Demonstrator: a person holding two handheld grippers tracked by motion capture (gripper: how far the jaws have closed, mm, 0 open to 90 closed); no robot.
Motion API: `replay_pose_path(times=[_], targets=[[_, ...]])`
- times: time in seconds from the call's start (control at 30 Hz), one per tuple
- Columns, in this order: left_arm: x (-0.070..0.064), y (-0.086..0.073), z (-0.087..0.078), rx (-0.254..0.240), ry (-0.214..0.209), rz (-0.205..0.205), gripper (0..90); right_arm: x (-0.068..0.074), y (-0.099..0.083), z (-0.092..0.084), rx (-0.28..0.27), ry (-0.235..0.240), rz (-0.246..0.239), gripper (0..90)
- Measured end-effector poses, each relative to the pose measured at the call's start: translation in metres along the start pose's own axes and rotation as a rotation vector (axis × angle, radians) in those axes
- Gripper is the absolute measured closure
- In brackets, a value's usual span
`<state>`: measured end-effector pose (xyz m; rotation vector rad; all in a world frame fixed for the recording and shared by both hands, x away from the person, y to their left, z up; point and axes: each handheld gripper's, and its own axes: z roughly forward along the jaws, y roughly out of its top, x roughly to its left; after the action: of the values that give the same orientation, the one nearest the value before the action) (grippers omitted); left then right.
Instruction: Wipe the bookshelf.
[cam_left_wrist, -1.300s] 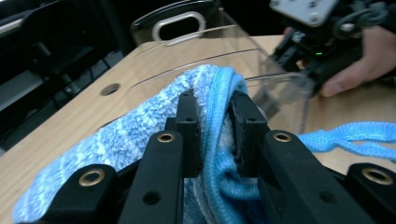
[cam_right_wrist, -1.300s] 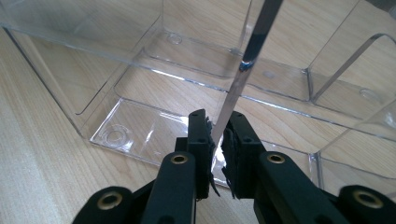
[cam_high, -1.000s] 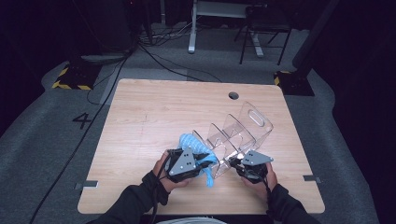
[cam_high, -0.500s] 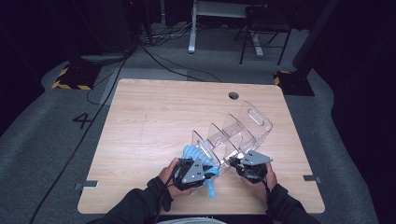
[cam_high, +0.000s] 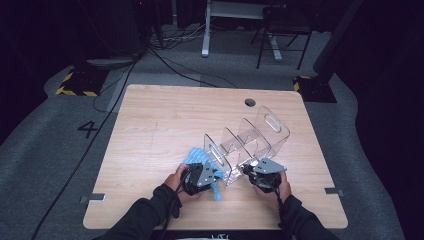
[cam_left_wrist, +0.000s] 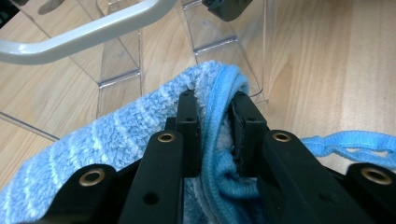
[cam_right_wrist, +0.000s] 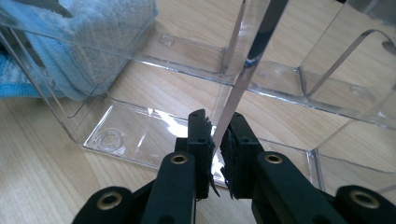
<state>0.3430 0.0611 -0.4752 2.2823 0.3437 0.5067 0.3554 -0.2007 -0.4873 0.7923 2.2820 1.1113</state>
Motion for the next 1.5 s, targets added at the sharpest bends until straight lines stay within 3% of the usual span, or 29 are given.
replay_pose_path(times=[0.2, 0.37, 0.5, 0.6, 0.8, 0.97, 1.07, 1.33, 1.5], targets=[[0.01, -0.005, 0.001, 0.02, 0.034, -0.019, 76.4, 0.001, 0.004, 0.006, -0.01, -0.006, 0.015, 81.9], [0.018, -0.009, 0.0, 0.021, 0.051, -0.044, 76.3, 0.002, 0.005, 0.002, -0.017, 0.013, -0.01, 75.7], [0.02, -0.009, -0.001, 0.024, 0.059, -0.048, 76.4, -0.003, 0.004, -0.011, -0.027, 0.059, -0.02, 71.2], [0.02, -0.008, -0.002, 0.021, 0.056, -0.051, 76.3, -0.012, -0.002, -0.029, -0.037, 0.058, -0.025, 70.5], [0.024, -0.007, -0.013, -0.015, 0.066, -0.074, 76.3, -0.041, -0.011, -0.053, -0.07, -0.03, 0.034, 69.9], [0.03, -0.006, -0.026, -0.062, 0.084, -0.107, 76.2, -0.055, -0.018, -0.052, -0.055, -0.083, 0.058, 67.1], [0.032, -0.006, -0.031, -0.084, 0.091, -0.121, 76.1, -0.059, -0.018, -0.048, -0.059, -0.088, 0.069, 66.1], [0.02, 0.004, -0.042, -0.139, 0.055, -0.086, 76.2, -0.06, -0.014, -0.031, -0.043, -0.079, 0.065, 65.7], [0.003, 0.015, -0.045, -0.175, -0.013, -0.068, 76.1, -0.059, -0.013, -0.023, -0.034, -0.08, 0.066, 67.0]])
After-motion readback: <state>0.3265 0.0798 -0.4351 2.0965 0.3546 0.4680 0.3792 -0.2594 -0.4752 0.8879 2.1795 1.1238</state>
